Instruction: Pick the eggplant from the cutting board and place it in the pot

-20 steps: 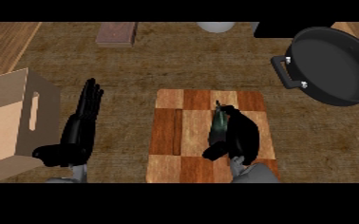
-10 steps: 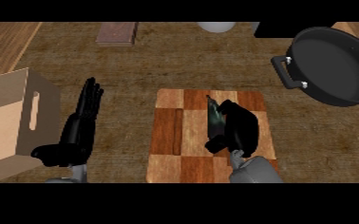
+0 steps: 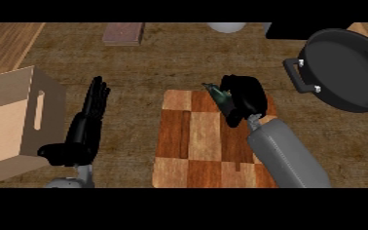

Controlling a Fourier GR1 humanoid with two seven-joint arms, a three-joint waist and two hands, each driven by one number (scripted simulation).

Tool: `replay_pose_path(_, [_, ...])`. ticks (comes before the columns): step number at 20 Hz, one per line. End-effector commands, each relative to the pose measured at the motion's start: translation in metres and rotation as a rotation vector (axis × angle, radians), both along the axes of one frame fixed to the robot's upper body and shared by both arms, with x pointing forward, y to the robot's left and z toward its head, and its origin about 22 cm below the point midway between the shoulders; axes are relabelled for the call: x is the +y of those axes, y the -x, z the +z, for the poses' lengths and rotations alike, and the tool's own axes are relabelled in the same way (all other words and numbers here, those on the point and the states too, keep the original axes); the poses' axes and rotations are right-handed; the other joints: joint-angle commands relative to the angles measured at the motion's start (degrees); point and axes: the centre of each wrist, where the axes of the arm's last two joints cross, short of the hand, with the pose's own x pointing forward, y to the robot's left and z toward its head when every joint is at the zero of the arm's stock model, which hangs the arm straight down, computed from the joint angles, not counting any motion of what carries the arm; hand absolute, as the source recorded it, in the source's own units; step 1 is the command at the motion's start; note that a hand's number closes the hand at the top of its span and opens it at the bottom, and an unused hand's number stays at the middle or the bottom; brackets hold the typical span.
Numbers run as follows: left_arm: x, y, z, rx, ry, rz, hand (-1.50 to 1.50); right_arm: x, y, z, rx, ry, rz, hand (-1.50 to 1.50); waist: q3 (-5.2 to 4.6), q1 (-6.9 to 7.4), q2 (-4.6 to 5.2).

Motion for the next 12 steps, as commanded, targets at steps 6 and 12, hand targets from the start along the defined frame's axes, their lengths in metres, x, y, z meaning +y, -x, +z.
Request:
replay_pose_path(6, [0.022,-0.005,0.005,0.003,0.010,0.023,0.00,0.018,-0.014,0.053,-0.377,-0.070,0.057,1.50,-0.03,-1.37,-0.36])
replay_pose_path(12, [0.015,-0.005,-0.001,0.014,-0.002,0.026,0.00,0.008,0.007,0.095,-0.456,0.002,-0.106,1.50,-0.05,-1.99,-0.55])
